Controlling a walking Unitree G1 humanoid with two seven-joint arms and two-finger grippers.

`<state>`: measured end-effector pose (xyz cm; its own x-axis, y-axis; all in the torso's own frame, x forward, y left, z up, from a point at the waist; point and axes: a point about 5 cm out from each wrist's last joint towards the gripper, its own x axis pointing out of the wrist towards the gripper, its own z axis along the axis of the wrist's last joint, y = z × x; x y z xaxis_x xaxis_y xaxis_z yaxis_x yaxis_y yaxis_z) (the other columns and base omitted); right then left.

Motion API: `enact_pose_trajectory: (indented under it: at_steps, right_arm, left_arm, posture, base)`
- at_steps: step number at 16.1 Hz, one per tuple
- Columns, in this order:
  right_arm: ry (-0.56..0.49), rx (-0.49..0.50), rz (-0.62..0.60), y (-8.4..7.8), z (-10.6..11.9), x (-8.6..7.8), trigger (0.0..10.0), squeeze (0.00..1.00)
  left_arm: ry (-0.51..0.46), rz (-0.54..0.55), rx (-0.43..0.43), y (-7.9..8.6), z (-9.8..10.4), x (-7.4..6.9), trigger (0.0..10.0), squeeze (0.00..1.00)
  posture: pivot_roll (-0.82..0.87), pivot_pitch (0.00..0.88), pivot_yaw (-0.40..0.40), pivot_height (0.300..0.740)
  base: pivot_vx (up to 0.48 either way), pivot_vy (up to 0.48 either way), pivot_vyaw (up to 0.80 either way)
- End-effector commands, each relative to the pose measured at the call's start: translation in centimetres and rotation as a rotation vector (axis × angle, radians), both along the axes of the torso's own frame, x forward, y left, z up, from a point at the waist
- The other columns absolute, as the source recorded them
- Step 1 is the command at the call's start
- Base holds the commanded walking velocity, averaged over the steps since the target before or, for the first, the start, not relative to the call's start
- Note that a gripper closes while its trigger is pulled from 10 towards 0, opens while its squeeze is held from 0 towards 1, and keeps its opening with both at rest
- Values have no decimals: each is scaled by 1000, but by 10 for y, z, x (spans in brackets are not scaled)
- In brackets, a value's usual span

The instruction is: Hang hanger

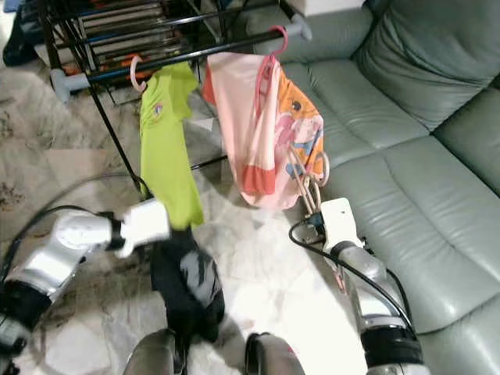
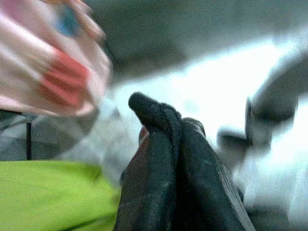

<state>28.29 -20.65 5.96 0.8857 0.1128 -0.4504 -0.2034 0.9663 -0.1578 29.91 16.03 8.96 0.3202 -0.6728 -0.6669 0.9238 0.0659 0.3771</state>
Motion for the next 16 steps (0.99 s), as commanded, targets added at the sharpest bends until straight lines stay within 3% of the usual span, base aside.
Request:
enact_pose_trajectory:
  at_steps: [1,3,4,5,9,16]
  right_arm:
    - [-30,10,22,4,6,3,10000,0]
    - [-37,24,40,12,6,2,10000,0]
    - [-17,41,44,19,2,-1,10000,0]
    - [-11,48,44,20,1,-2,10000,0]
    - [2,46,72,26,-3,-5,10000,0]
    - [12,23,94,27,-2,-1,10000,0]
  left_arm:
    - [-149,-60,127,4,8,13,10000,0]
    - [-242,28,53,-5,23,32,10000,0]
    - [-258,58,-42,-11,33,36,10000,0]
    - [-253,74,-66,-11,34,37,10000,0]
    - [-221,137,-265,-21,29,31,10000,0]
    - [-161,157,-373,-39,12,16,10000,0]
  posture:
    - [-27,106,-3,740]
    - [-27,104,0,740]
    - [-27,104,0,740]
    - [-27,104,0,740]
    - [-31,99,-18,740]
    - [-46,84,-50,740]
  base:
    - [0,0,0]
    - [0,0,0]
    - [0,0,-800]
    - [0,0,-800]
    - [68,0,-800]
    - [336,0,-800]
